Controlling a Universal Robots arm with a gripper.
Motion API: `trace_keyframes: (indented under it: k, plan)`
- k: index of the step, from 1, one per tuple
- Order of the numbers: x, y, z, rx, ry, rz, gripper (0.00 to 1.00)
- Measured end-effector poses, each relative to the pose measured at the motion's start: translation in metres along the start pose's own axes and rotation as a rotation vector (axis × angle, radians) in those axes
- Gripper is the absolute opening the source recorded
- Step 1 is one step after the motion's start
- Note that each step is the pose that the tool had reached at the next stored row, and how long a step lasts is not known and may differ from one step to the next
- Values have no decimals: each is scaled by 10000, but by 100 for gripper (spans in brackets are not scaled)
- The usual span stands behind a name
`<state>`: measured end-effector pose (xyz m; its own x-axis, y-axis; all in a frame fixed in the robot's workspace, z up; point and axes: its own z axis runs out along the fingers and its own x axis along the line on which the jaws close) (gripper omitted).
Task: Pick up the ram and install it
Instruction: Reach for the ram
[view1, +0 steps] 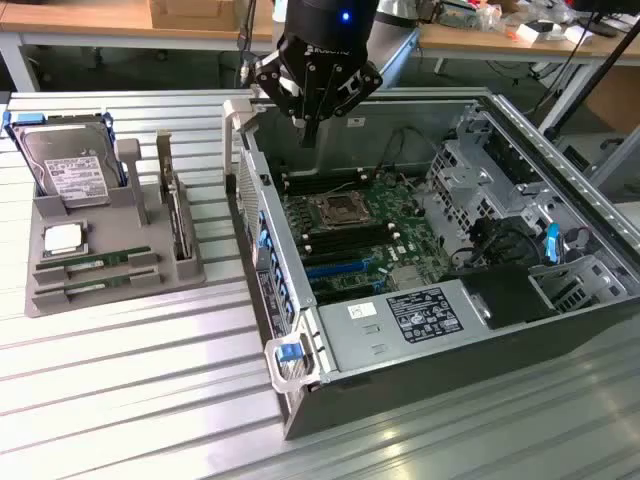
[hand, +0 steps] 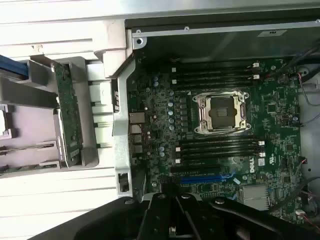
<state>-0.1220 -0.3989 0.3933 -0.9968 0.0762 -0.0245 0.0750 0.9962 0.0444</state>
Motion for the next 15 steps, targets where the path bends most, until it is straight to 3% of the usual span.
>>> trace_keyframes:
  k: [1, 3, 15]
  plan:
    - [116, -8, -3, 0, 0, 1, 11]
    - [162, -12, -4, 0, 0, 1, 11]
    - [235, -18, -6, 0, 0, 0, 11]
